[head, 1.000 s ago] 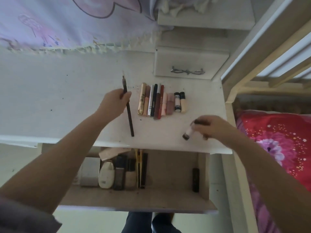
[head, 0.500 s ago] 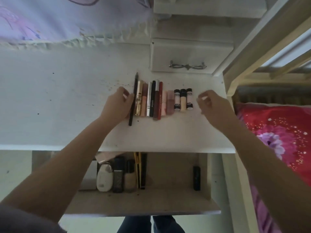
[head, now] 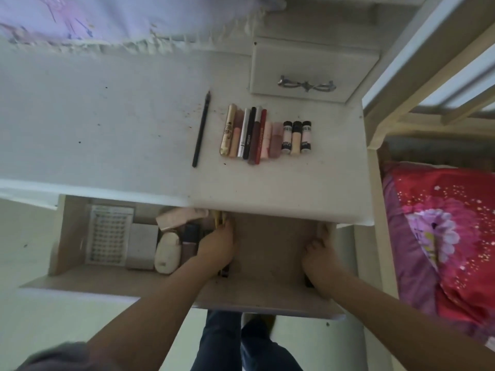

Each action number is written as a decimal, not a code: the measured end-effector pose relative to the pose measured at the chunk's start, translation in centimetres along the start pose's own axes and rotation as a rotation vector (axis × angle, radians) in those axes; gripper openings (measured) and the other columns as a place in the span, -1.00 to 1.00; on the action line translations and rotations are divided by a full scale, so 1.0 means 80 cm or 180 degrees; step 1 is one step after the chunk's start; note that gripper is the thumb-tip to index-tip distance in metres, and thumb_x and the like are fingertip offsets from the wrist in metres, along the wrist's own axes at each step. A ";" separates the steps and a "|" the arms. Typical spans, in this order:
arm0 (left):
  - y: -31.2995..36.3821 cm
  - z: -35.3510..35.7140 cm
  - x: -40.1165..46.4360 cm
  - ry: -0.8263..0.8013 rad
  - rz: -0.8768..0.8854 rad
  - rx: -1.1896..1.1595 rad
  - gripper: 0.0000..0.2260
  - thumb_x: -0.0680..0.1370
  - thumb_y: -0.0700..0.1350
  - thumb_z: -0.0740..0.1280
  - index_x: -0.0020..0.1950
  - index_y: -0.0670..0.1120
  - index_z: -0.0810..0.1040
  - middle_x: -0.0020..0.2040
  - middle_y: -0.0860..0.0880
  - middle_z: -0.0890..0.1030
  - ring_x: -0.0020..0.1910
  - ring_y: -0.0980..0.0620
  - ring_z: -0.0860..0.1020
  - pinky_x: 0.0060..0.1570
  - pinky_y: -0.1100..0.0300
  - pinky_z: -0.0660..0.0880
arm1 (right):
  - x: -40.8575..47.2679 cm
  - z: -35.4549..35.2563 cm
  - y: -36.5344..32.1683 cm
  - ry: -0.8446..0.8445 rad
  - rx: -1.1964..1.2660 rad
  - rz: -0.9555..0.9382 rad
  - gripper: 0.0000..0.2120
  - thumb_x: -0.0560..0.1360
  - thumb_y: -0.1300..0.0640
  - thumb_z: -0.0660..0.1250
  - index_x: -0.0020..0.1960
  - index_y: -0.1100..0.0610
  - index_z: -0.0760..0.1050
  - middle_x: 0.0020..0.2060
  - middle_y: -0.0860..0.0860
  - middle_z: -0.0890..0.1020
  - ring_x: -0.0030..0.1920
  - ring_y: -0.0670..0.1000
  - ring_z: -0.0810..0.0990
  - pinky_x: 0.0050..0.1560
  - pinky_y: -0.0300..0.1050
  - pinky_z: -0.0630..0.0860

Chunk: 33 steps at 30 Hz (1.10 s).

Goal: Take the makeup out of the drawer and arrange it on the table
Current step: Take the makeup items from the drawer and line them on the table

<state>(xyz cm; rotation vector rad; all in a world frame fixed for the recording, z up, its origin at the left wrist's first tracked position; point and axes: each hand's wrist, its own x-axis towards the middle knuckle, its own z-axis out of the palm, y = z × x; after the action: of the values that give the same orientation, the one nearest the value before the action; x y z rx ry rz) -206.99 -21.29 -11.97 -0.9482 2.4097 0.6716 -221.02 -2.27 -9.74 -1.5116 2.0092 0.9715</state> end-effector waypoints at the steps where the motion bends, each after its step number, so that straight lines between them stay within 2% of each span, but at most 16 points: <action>1: 0.005 0.002 0.007 -0.0040 0.0007 0.0260 -0.49 0.63 -0.15 0.08 0.53 -0.11 -0.04 0.32 -0.19 0.44 -0.01 -0.14 0.58 -0.24 0.06 0.47 | 0.000 -0.001 -0.001 0.0043 -0.0051 0.0016 -0.76 0.46 0.24 0.25 0.09 0.19 0.58 0.02 0.12 0.55 0.19 0.20 0.38 0.41 0.38 -0.22; 3: 0.012 0.003 0.013 -0.0040 0.0027 0.0616 -0.52 0.62 -0.20 0.08 0.52 -0.13 0.01 0.43 -0.18 0.30 0.10 -0.15 0.55 -0.16 0.04 0.51 | 0.001 -0.002 -0.002 0.0150 -0.0074 0.0082 -0.74 0.45 0.24 0.27 0.11 0.20 0.56 0.06 0.13 0.54 0.21 0.20 0.37 0.43 0.35 -0.20; 7: 0.009 0.013 0.004 -0.0020 0.0112 0.0683 -0.62 0.60 -0.25 0.10 0.43 -0.15 0.19 0.43 -0.18 0.26 0.03 -0.19 0.55 -0.24 0.00 0.47 | 0.003 0.000 -0.001 0.0294 0.0101 0.0243 -0.69 0.40 0.23 0.30 0.14 0.26 0.49 0.05 0.16 0.53 0.17 0.21 0.42 0.44 0.33 -0.14; 11: -0.008 0.019 -0.002 0.0165 0.0024 0.0453 -0.58 0.62 -0.20 0.09 0.47 -0.12 0.08 0.53 -0.20 -0.02 -0.07 -0.19 0.58 -0.30 0.03 0.45 | 0.004 0.010 -0.001 0.0449 0.0239 0.0262 -0.63 0.43 0.20 0.29 0.21 0.26 0.39 0.06 0.17 0.55 0.18 0.20 0.44 0.46 0.29 -0.18; 12: -0.010 0.019 -0.001 0.0193 0.0046 0.0459 -0.56 0.62 -0.19 0.08 0.48 -0.11 0.06 0.53 -0.21 0.01 -0.08 -0.19 0.58 -0.30 0.03 0.45 | 0.004 0.013 -0.001 0.0464 0.0276 0.0243 -0.59 0.40 0.20 0.31 0.22 0.27 0.36 0.05 0.16 0.56 0.16 0.20 0.46 0.46 0.28 -0.19; 15: -0.005 0.018 0.005 0.0220 0.0096 0.0435 -0.60 0.62 -0.20 0.08 0.46 -0.11 0.13 0.41 -0.18 0.30 -0.05 -0.18 0.57 -0.30 0.05 0.43 | 0.002 0.018 -0.001 0.0571 0.0461 0.0126 -0.55 0.37 0.21 0.32 0.23 0.23 0.32 -0.01 0.13 0.58 0.09 0.18 0.51 0.45 0.23 -0.19; 17: 0.000 0.018 0.009 0.0297 0.0078 0.0312 -0.64 0.60 -0.24 0.09 0.40 -0.15 0.19 0.40 -0.15 0.30 -0.01 -0.20 0.55 -0.32 0.06 0.39 | 0.001 0.022 -0.002 0.0644 0.0639 0.0070 -0.60 0.42 0.20 0.27 0.24 0.19 0.32 0.00 0.12 0.57 0.09 0.17 0.52 0.46 0.18 -0.14; 19: 0.002 0.018 0.011 0.0447 0.0082 0.0105 -0.69 0.58 -0.27 0.12 0.33 -0.17 0.24 0.41 -0.14 0.26 -0.02 -0.21 0.54 -0.33 0.06 0.38 | -0.002 0.026 -0.006 0.0668 0.0891 0.0004 -0.66 0.50 0.13 0.23 0.25 0.13 0.31 0.06 0.11 0.55 0.10 0.15 0.51 0.43 0.09 0.04; 21: -0.002 0.020 0.010 0.0568 0.0166 -0.0226 -0.73 0.56 -0.28 0.15 0.26 -0.16 0.28 0.34 -0.15 0.33 -0.09 -0.21 0.53 -0.34 0.04 0.41 | -0.008 0.029 -0.011 0.0729 0.1290 -0.0058 -0.72 0.55 0.04 0.19 0.24 0.05 0.30 0.11 0.06 0.53 0.10 0.12 0.50 0.26 -0.02 0.23; 23: -0.008 0.019 0.003 0.0521 0.0225 -0.0756 -0.72 0.56 -0.28 0.17 0.26 -0.13 0.27 0.18 -0.19 0.49 -0.13 -0.21 0.54 -0.28 0.00 0.48 | -0.016 0.025 -0.014 0.0850 0.1865 -0.0071 -0.73 0.57 0.01 0.18 0.25 0.01 0.29 0.12 0.02 0.51 0.06 0.07 0.51 0.06 -0.12 0.34; 25: -0.011 0.009 -0.006 0.0472 0.0259 -0.1369 -0.70 0.56 -0.24 0.22 0.28 -0.13 0.31 0.05 -0.18 0.58 -0.08 -0.18 0.57 -0.14 0.03 0.52 | -0.025 0.012 -0.014 0.0986 0.2621 0.0028 -0.74 0.57 0.02 0.21 0.24 -0.01 0.31 0.10 -0.01 0.50 0.00 0.01 0.52 -0.08 -0.26 0.36; 27: -0.012 -0.010 -0.020 0.0608 0.0404 -0.1784 -0.75 0.55 -0.19 0.29 0.22 -0.14 0.41 0.03 -0.11 0.59 -0.02 -0.07 0.57 -0.08 0.19 0.46 | -0.033 -0.007 -0.007 0.1148 0.3250 0.0060 -0.79 0.55 0.05 0.26 0.16 -0.07 0.34 0.04 -0.07 0.51 -0.05 -0.10 0.51 -0.12 -0.40 0.34; 29: -0.015 -0.040 -0.038 0.0822 0.0673 -0.2025 -0.80 0.52 -0.14 0.35 0.14 -0.04 0.49 -0.03 0.04 0.60 -0.04 0.09 0.56 -0.09 0.32 0.42 | -0.043 -0.035 0.007 0.1294 0.3814 -0.0041 -0.81 0.54 0.07 0.28 0.06 -0.18 0.35 -0.04 -0.19 0.53 -0.07 -0.25 0.52 -0.11 -0.48 0.40; 31: -0.021 -0.087 -0.059 0.0954 0.0986 -0.2167 -0.78 0.50 -0.08 0.36 0.05 0.22 0.49 -0.14 0.21 0.60 -0.12 0.24 0.57 -0.16 0.47 0.44 | -0.053 -0.069 0.031 0.1448 0.4570 -0.0171 -0.78 0.54 0.09 0.29 0.01 -0.24 0.39 -0.08 -0.24 0.57 -0.04 -0.23 0.58 -0.05 -0.39 0.52; 33: -0.031 -0.147 -0.065 0.1171 0.1100 -0.2321 -0.75 0.51 -0.07 0.34 -0.01 0.33 0.47 -0.17 0.23 0.62 -0.20 0.26 0.59 -0.24 0.45 0.50 | -0.052 -0.100 0.067 0.1788 0.5126 -0.0125 -0.75 0.54 0.17 0.28 0.00 -0.21 0.44 -0.12 -0.19 0.60 -0.07 -0.18 0.62 -0.10 -0.27 0.59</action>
<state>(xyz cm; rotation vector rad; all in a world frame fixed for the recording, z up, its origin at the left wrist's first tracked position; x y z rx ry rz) -204.54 -27.24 -0.55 -0.9809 2.7200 1.7147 -224.38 -4.81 -0.15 -0.7791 1.9937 -1.0960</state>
